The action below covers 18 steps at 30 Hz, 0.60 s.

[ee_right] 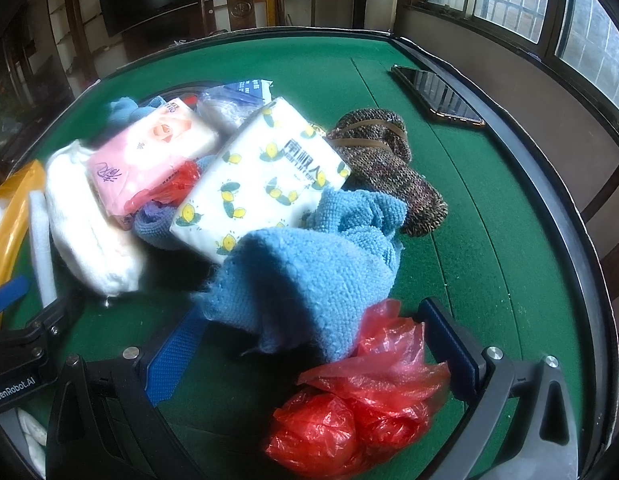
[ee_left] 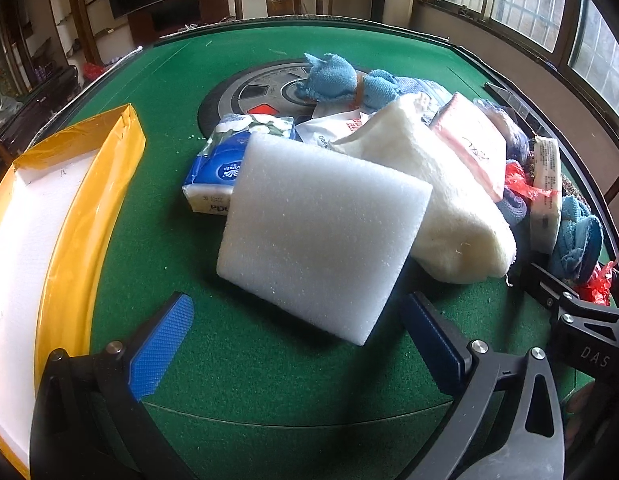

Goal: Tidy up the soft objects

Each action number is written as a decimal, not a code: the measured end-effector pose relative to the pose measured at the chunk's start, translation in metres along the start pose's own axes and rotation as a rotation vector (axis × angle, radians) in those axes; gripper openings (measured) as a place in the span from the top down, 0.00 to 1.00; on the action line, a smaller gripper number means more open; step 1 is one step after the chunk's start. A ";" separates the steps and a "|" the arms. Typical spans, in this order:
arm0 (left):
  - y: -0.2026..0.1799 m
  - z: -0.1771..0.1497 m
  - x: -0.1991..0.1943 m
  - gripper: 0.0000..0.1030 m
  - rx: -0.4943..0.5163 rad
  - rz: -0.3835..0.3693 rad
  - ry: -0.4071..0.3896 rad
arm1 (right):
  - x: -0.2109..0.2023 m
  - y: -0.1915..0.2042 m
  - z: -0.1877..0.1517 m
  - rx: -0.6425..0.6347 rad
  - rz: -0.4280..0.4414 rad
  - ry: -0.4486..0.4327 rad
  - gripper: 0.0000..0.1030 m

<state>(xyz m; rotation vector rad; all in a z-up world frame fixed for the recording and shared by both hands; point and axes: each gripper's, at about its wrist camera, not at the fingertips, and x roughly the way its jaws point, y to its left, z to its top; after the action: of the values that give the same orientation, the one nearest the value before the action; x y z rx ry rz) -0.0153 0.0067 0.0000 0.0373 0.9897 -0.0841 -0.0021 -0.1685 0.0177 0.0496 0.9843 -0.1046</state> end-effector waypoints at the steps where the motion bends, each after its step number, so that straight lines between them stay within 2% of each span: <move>1: 0.000 0.000 0.000 0.00 0.001 0.000 -0.001 | -0.001 0.001 -0.001 0.001 0.000 -0.002 0.01; 18: 0.000 -0.002 -0.002 0.00 0.000 -0.001 -0.003 | -0.003 0.002 -0.001 0.000 -0.001 -0.003 0.01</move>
<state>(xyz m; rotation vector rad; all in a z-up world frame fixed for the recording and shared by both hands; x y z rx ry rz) -0.0181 0.0069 0.0007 0.0366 0.9863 -0.0846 -0.0041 -0.1662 0.0194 0.0493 0.9811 -0.1058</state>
